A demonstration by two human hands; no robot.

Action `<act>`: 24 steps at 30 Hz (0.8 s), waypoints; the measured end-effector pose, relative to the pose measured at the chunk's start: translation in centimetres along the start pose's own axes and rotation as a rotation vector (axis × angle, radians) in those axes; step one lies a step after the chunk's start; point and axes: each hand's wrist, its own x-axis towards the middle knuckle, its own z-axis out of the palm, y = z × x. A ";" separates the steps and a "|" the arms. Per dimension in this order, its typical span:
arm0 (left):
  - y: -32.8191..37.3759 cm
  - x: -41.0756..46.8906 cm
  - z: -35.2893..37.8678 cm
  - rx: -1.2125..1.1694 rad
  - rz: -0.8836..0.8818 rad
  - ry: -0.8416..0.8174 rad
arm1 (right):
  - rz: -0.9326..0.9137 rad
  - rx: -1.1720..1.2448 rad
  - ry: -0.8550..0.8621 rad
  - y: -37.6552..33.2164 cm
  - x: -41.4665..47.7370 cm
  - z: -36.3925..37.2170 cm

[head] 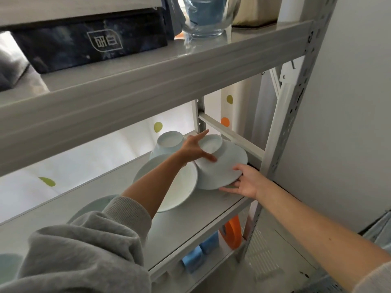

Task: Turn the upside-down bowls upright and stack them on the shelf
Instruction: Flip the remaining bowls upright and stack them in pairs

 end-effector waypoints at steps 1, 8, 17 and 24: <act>0.0 0.0 -0.1 0.012 -0.004 0.001 | -0.008 -0.009 -0.001 0.1 0.0 0.1; -0.3 -0.4 -1.3 0.037 -0.029 -0.033 | -0.047 -0.071 -0.031 0.6 0.0 0.5; -0.1 -1.3 -2.1 -0.123 -0.042 -0.025 | -0.116 -0.125 -0.058 -0.6 -1.1 1.3; -0.5 -1.3 -2.2 -0.383 -0.018 -0.063 | -0.231 -0.288 -0.074 -3.4 -2.4 2.4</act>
